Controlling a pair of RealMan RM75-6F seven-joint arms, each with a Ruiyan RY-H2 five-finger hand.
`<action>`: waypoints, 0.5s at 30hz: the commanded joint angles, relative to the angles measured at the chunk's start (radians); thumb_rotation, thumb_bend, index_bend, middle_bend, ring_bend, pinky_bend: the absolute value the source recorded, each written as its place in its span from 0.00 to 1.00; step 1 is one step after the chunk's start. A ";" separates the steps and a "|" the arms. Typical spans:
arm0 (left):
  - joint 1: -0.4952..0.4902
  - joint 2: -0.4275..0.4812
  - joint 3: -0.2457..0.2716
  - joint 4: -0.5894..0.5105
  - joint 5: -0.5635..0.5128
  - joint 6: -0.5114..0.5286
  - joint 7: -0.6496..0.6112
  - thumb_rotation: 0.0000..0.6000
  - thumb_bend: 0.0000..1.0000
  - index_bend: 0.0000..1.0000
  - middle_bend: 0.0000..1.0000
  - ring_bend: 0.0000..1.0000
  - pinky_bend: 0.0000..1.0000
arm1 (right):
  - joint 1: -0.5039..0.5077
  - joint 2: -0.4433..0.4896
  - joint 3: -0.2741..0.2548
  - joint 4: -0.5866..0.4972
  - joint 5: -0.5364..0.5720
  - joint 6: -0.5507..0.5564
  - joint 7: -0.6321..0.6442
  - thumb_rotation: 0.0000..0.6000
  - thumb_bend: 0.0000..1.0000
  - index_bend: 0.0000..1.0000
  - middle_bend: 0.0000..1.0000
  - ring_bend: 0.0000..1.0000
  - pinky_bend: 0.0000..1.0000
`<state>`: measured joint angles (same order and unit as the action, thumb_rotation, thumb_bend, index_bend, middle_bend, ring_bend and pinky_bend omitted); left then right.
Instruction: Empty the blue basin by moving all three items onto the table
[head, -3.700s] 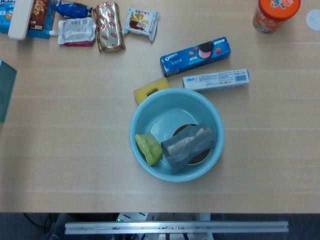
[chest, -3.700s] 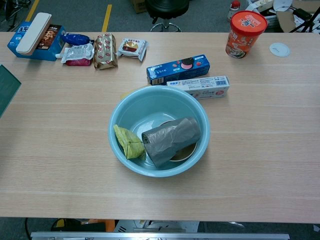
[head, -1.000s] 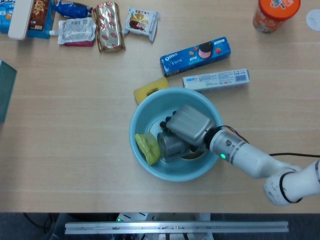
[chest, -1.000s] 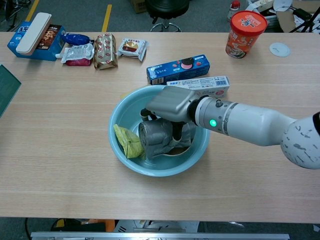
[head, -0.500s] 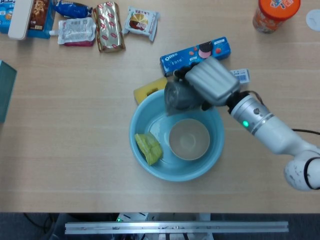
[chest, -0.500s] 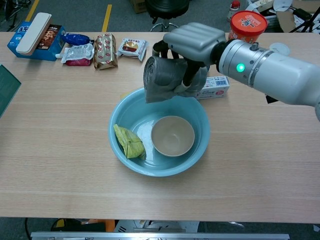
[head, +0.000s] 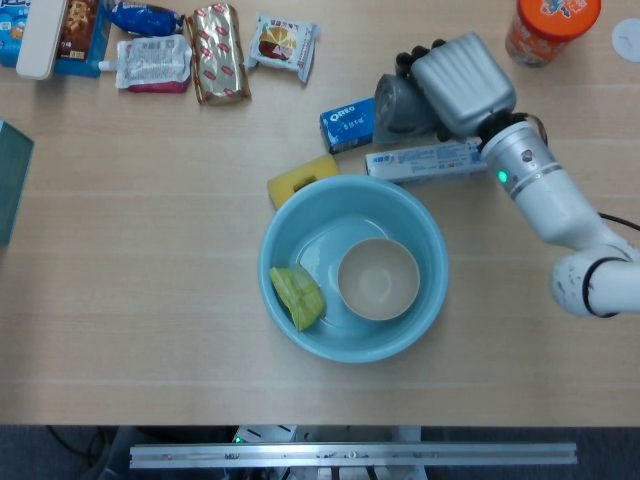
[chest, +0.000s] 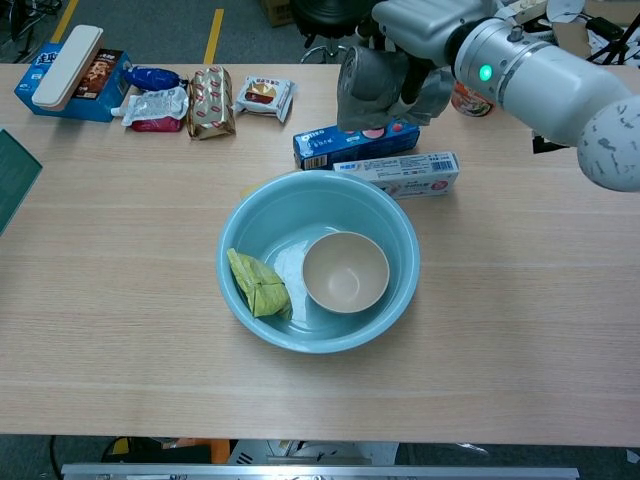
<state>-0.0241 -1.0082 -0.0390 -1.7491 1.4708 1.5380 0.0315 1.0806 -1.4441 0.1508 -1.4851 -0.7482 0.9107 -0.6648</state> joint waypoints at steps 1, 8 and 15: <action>0.006 0.003 0.002 -0.004 -0.002 0.005 -0.002 1.00 0.43 0.44 0.39 0.32 0.23 | 0.029 -0.080 -0.013 0.116 0.039 -0.047 -0.030 1.00 0.30 0.76 0.70 0.72 0.81; 0.016 0.015 0.012 -0.012 0.002 0.005 -0.014 1.00 0.43 0.44 0.39 0.32 0.23 | 0.045 -0.185 -0.053 0.301 0.070 -0.121 -0.068 1.00 0.30 0.76 0.70 0.72 0.81; 0.011 0.022 0.016 -0.012 0.010 -0.008 -0.016 1.00 0.43 0.44 0.39 0.32 0.23 | 0.030 -0.224 -0.085 0.372 0.084 -0.157 -0.088 1.00 0.30 0.76 0.70 0.72 0.81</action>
<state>-0.0134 -0.9861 -0.0232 -1.7614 1.4811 1.5306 0.0158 1.1143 -1.6663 0.0700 -1.1150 -0.6667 0.7573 -0.7506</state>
